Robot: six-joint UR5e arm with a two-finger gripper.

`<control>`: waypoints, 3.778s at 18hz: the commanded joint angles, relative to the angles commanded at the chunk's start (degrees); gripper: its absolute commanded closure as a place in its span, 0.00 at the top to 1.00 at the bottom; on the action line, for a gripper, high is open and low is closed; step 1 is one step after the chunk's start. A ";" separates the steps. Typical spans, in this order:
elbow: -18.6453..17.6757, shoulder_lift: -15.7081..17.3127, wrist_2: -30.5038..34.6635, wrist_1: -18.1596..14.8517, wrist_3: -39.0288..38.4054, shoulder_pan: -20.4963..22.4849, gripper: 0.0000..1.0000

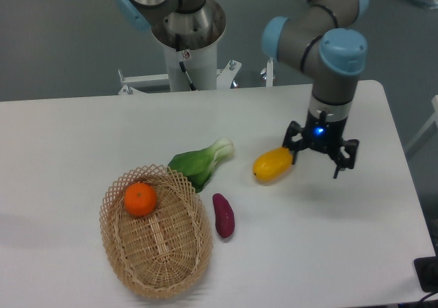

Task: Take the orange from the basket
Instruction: 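Move the open gripper over the wicker basket above the orange, then lower the gripper around the orange and close the fingers on it, then lift the orange out of the basket and carry it away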

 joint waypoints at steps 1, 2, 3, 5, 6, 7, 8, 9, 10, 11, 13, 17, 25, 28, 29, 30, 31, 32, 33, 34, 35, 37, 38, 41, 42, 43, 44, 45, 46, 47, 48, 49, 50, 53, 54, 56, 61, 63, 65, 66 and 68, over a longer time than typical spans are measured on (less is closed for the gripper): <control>-0.09 -0.09 -0.26 0.00 -2.55 -1.68 1.00; -0.09 -0.17 -0.70 0.00 -5.10 -2.65 1.00; -0.17 -0.26 -1.31 0.00 -7.47 -3.53 1.00; -0.09 -0.18 -4.11 0.00 -12.39 -5.55 1.00; -0.17 -0.18 -5.87 0.00 -13.72 -6.43 1.00; -0.18 -0.18 -7.54 -0.09 -14.69 -7.40 1.00; -0.35 -0.18 -8.43 -0.09 -16.44 -9.23 1.00; -0.61 -0.18 -8.53 -0.09 -17.16 -10.21 1.00; -1.22 -0.18 -8.44 0.00 -17.25 -11.87 1.00; -2.27 -0.09 -8.44 0.00 -17.25 -13.37 1.00; -3.77 0.00 -8.00 0.00 -17.43 -16.09 1.00; -5.36 -0.35 -8.00 0.00 -17.43 -20.05 1.00; -5.27 -2.90 -7.82 0.35 -17.25 -22.52 1.00; -5.19 -3.69 -6.86 0.62 -17.34 -22.87 1.00; -5.10 -4.04 -5.99 0.70 -17.34 -23.14 1.00; -4.92 -4.48 -5.63 0.70 -17.34 -23.40 1.00; -4.75 -4.83 -5.54 0.70 -17.34 -23.58 1.00; -4.83 -4.83 -5.54 0.70 -17.34 -23.58 1.00; -5.01 -4.92 -5.54 0.70 -17.34 -23.66 1.00; -5.10 -5.27 -5.54 0.70 -17.34 -23.84 1.00; -5.10 -5.36 -5.45 0.62 -17.34 -24.10 1.00; -5.10 -5.89 -5.28 0.70 -17.43 -24.46 1.00; -5.10 -5.98 -5.27 0.62 -17.43 -24.46 1.00; -5.01 -6.33 -4.84 0.62 -18.21 -24.63 1.00; -4.84 -6.59 -4.05 0.70 -18.74 -24.72 1.00; -4.57 -6.94 -3.17 0.70 -19.35 -25.16 1.00; -4.22 -7.29 -1.95 0.70 -19.88 -25.51 1.00; -4.13 -7.38 -1.06 0.79 -20.32 -25.69 1.00; -4.04 -7.64 -0.79 0.70 -20.33 -25.77 1.00; -3.96 -7.73 -0.70 0.70 -20.41 -25.77 0.98; -3.96 -7.73 -0.62 0.70 -20.85 -25.86 0.89; -3.78 -7.73 -0.62 0.70 -21.46 -25.78 0.80; -3.61 -7.73 -0.62 0.70 -21.90 -25.77 0.68; -3.08 -6.77 -0.62 0.70 -21.82 -25.77 0.47; -2.73 -6.25 -0.62 0.70 -21.91 -25.77 0.47; -1.85 -5.45 -0.62 0.62 -22.00 -25.60 0.47; 2.19 -4.04 2.27 0.53 -21.65 -20.51 0.47; 3.95 -4.13 4.74 0.61 -21.12 -17.97 0.47; 4.66 -4.31 4.92 0.53 -20.94 -15.77 0.47; 4.66 -4.05 4.92 0.44 -20.33 -14.10 0.47; 4.66 -3.96 5.01 0.26 -17.44 -11.55 0.47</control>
